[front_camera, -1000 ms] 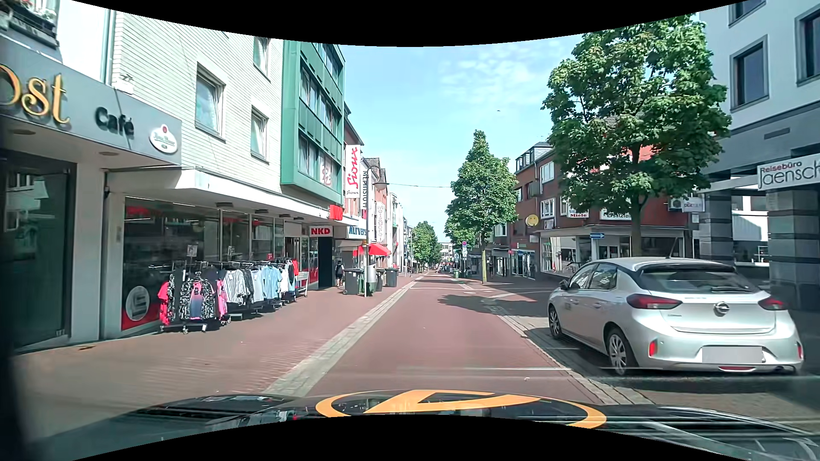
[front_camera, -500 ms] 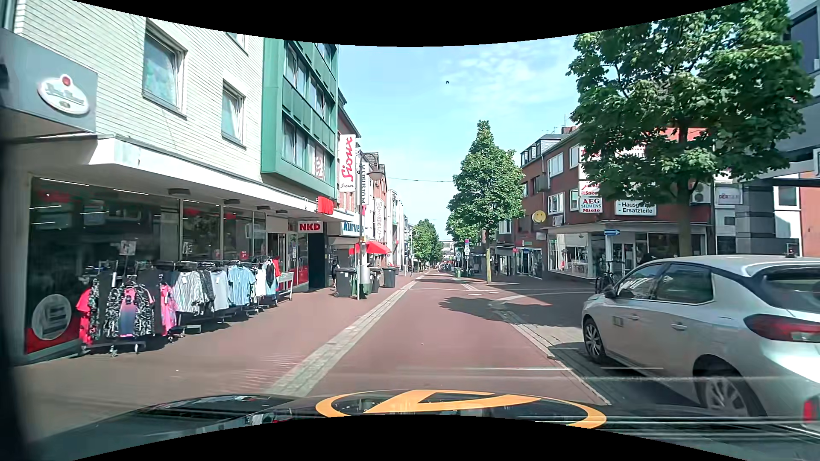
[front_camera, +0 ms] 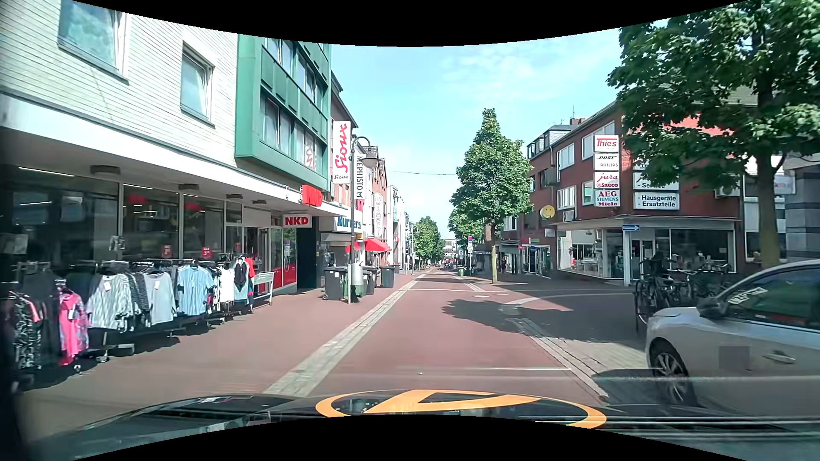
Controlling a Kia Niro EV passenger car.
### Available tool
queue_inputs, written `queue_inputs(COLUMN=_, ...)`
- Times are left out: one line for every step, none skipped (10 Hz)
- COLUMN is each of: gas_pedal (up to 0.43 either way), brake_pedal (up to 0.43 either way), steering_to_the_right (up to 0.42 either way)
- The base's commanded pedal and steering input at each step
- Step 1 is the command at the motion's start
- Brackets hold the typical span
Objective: Follow the waypoints while adhering to traffic rules and regulations
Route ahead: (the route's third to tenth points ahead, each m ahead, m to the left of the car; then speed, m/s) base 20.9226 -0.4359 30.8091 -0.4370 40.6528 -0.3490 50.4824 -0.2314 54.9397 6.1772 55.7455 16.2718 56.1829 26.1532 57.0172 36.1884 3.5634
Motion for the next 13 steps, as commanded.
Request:
queue_inputs(gas_pedal=0.0, brake_pedal=0.024, steering_to_the_right=-0.007)
queue_inputs(gas_pedal=0.0, brake_pedal=0.024, steering_to_the_right=-0.006)
queue_inputs(gas_pedal=0.0, brake_pedal=0.024, steering_to_the_right=-0.006)
queue_inputs(gas_pedal=0.0, brake_pedal=0.018, steering_to_the_right=-0.005)
queue_inputs(gas_pedal=0.0, brake_pedal=0.0, steering_to_the_right=-0.005)
queue_inputs(gas_pedal=0.0, brake_pedal=0.0, steering_to_the_right=-0.005)
queue_inputs(gas_pedal=0.0, brake_pedal=0.0, steering_to_the_right=-0.004)
queue_inputs(gas_pedal=0.0, brake_pedal=0.0, steering_to_the_right=-0.004)
queue_inputs(gas_pedal=0.0, brake_pedal=0.0, steering_to_the_right=-0.004)
queue_inputs(gas_pedal=0.0, brake_pedal=0.0, steering_to_the_right=-0.004)
queue_inputs(gas_pedal=0.0, brake_pedal=0.0, steering_to_the_right=-0.002)
queue_inputs(gas_pedal=0.0, brake_pedal=0.0, steering_to_the_right=0.001)
queue_inputs(gas_pedal=0.0, brake_pedal=0.0, steering_to_the_right=0.006)
